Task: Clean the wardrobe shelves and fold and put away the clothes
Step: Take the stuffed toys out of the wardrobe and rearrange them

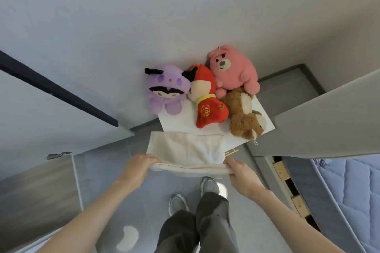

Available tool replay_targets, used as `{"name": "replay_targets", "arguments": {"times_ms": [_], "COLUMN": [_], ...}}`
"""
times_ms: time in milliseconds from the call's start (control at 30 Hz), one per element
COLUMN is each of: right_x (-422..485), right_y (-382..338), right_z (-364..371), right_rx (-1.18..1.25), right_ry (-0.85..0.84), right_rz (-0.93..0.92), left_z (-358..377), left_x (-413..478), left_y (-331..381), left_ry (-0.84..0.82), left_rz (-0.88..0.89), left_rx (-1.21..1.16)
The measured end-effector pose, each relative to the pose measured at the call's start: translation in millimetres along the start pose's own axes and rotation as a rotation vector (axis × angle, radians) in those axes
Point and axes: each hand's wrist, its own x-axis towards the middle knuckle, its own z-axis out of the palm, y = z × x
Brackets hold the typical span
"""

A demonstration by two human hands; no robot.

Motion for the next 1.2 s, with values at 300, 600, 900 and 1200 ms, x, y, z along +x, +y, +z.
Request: {"name": "replay_targets", "arguments": {"times_ms": [300,600,900,1200], "right_x": [97,161,127,88], "right_y": [22,39,4,-8], "right_z": [42,60,30,-27], "right_rx": [0.136,-0.062,-0.078,0.103], "right_ry": [0.055,0.102,0.103,0.181], "right_rz": [0.114,0.118,-0.224,-0.317], "left_z": [48,97,92,25], "left_x": [86,146,120,99], "left_y": [-34,-58,-22,26], "left_ry": [-0.037,-0.057,0.138,-0.316], "left_rz": [-0.121,-0.299,0.018,-0.033], "left_rx": [0.075,-0.252,-0.149,-0.32]}}
